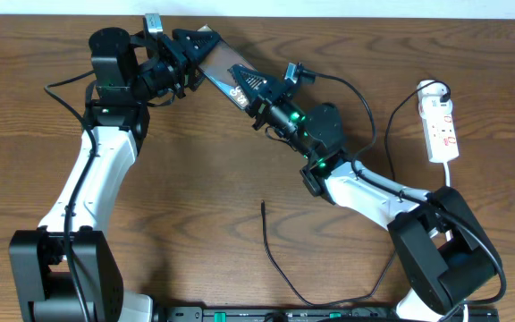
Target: Plug charger to phone and switch on socket
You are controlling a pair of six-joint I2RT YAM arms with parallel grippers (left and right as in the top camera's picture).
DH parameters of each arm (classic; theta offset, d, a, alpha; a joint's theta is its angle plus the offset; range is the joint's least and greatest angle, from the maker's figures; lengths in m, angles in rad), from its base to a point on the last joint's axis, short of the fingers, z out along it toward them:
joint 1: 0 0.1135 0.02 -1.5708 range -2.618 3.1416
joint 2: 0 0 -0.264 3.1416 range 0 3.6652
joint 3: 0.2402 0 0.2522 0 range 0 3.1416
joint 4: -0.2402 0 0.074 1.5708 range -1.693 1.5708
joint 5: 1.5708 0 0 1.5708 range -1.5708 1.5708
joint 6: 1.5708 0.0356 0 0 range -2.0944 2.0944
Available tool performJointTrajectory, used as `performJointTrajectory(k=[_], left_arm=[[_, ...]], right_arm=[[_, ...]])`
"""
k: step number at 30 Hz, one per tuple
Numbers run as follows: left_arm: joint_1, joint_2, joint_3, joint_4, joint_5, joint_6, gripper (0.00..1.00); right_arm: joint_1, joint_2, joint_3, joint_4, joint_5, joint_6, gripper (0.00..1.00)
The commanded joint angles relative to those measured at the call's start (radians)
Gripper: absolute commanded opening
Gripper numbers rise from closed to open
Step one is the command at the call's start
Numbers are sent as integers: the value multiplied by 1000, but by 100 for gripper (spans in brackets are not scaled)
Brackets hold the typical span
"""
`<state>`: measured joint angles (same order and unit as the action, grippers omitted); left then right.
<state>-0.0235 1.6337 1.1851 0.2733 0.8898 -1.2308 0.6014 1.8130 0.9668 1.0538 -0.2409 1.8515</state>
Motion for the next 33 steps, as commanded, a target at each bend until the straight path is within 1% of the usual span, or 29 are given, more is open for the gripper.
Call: performJointTrajectory(k=[1, 5, 10, 13, 17, 20, 26, 33], left_arm=[[-8, 2, 10, 6, -10, 3, 52], [-27, 2, 10, 6, -22, 11, 49], [-29, 2, 10, 6, -27, 19, 45], [-29, 2, 10, 5, -27, 24, 41], [-29, 2, 10, 6, -27, 31, 38], [-29, 2, 10, 6, -27, 46, 34], [-29, 2, 10, 5, -27, 60, 33], [-29, 2, 10, 5, -27, 71, 22]], right_arm=[[24, -8, 17, -4, 33, 26, 1], [36, -8, 17, -26, 36, 89, 1], [37, -8, 17, -25, 40, 89, 1], [37, -8, 17, -25, 40, 89, 1], [39, -8, 17, -26, 40, 89, 2], [40, -8, 17, -26, 40, 89, 1], [42, -8, 17, -26, 40, 88, 1], [42, -8, 17, -26, 35, 88, 1]])
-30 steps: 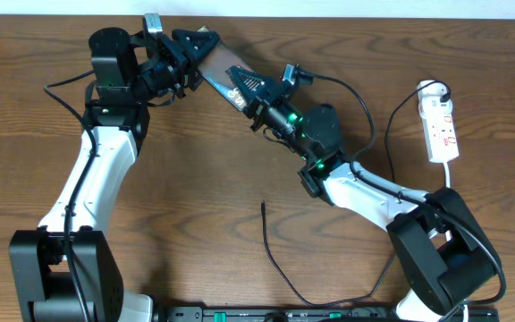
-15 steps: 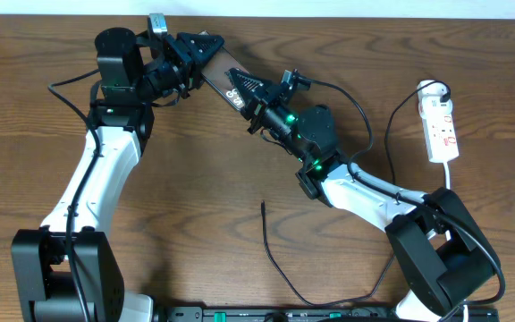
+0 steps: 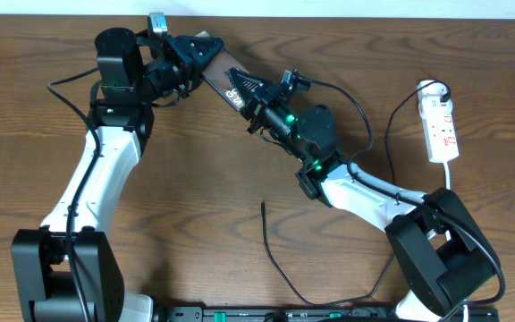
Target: Plug charger to phone and switch on socket
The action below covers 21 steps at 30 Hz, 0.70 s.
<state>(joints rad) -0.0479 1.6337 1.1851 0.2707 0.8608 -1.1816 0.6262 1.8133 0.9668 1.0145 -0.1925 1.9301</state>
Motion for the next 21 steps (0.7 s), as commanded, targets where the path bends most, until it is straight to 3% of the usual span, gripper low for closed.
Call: performJointTrajectory(k=[1, 21], left_arm=[[-4, 2, 10, 8, 2, 21, 21], [-4, 2, 10, 8, -10, 18, 8]], right_arm=[[17, -8, 17, 14, -16, 9, 1], [35, -8, 17, -6, -16, -2, 2]])
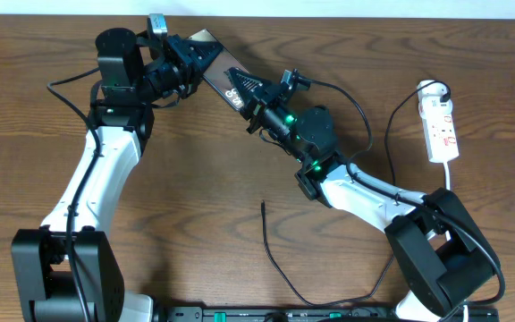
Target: Plug charger to phone and switch on socket
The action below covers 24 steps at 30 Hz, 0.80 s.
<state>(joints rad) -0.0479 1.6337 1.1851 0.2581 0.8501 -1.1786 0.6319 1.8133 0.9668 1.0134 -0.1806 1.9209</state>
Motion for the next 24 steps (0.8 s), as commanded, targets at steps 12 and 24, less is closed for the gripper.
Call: performJointTrajectory(k=[12, 24], left_arm=[[-4, 2, 10, 17, 1, 15, 8], [6, 2, 10, 16, -25, 23, 8]], right_arm=[[29, -8, 17, -5, -27, 8, 63], [28, -8, 17, -4, -16, 8, 99]])
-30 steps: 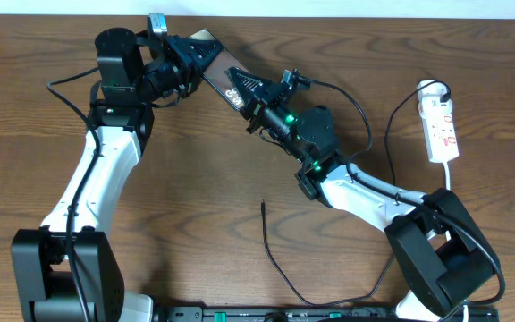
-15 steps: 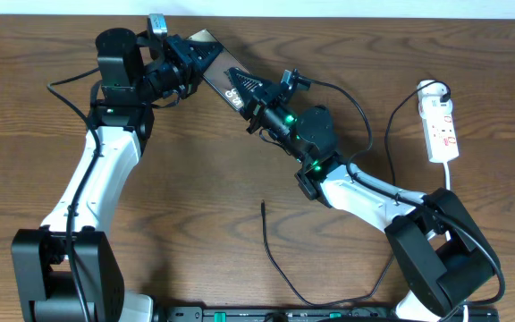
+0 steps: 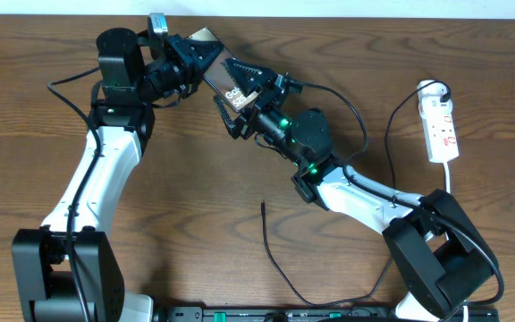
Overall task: Plug charger to phone and switch on socket
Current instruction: 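Open the right gripper and pull the box left with the left gripper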
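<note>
The dark phone (image 3: 215, 64) lies slanted at the table's back, its upper-left end between the fingers of my left gripper (image 3: 195, 49), which is shut on it. My right gripper (image 3: 237, 97) is at the phone's lower-right end, where white lettering shows. One finger (image 3: 250, 72) is above the phone and the other below it, and the jaws look spread. The black charger cable's free tip (image 3: 263, 206) rests on the wood mid-table, apart from both grippers. The white socket strip (image 3: 441, 125) lies at the right edge; its switch is too small to read.
The black cable (image 3: 286, 282) loops from its tip down to the front edge and back up the right side toward the strip. A white plug (image 3: 431, 88) sits at the strip's top. Both arms crowd the back centre; the right arm's base (image 3: 436, 259) stands front right.
My right gripper has shifted a little left along the phone's lower end, and its fingers now look spread, with a lower finger newly visible. The left gripper, phone, cable and socket strip stayed put.
At first both grippers were on the slanted phone, the left at its upper end and the right at its lower end. The pair then shifted slightly left and toward the back. The right gripper now looks open at the phone's end. The cable tip has not moved.
</note>
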You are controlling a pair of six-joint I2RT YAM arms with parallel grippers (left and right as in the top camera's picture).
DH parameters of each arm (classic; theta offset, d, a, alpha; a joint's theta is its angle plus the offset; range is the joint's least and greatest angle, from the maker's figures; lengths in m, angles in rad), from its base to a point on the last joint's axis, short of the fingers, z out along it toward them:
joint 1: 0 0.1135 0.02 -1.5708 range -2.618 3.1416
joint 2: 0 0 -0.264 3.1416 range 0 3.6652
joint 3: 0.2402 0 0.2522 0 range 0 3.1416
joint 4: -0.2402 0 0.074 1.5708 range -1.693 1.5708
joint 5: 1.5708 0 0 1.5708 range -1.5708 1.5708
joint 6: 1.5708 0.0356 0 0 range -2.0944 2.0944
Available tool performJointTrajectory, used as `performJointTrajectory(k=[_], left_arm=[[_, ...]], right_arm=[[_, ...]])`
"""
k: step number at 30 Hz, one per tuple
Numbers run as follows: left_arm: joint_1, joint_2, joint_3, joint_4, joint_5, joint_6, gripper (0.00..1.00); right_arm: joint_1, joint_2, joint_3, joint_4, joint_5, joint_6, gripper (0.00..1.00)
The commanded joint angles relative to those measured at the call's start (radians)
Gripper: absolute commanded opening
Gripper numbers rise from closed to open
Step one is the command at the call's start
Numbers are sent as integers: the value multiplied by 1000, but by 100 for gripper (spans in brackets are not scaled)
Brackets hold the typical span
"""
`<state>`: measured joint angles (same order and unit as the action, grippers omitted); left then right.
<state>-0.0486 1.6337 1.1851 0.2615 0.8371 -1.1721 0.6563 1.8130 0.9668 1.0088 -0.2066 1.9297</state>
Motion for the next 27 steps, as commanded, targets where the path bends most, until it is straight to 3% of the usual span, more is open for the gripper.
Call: performJointTrajectory(k=[1, 10, 18, 24, 27], left_arm=[[13, 2, 10, 10, -13, 17, 7], [199, 2, 10, -21, 55, 19, 8], [422, 3, 10, -20, 408, 61, 8], [492, 4, 10, -19, 725, 200, 8], [491, 4, 8, -27, 736, 221, 8]], right_arm=[[3, -8, 17, 1, 10, -1, 99], [-11, -8, 17, 0, 10, -1, 99], [-31, -8, 17, -43, 10, -10, 99], [-31, -8, 17, -43, 14, -286, 99], [-34, -8, 25, -24, -4, -481, 99]])
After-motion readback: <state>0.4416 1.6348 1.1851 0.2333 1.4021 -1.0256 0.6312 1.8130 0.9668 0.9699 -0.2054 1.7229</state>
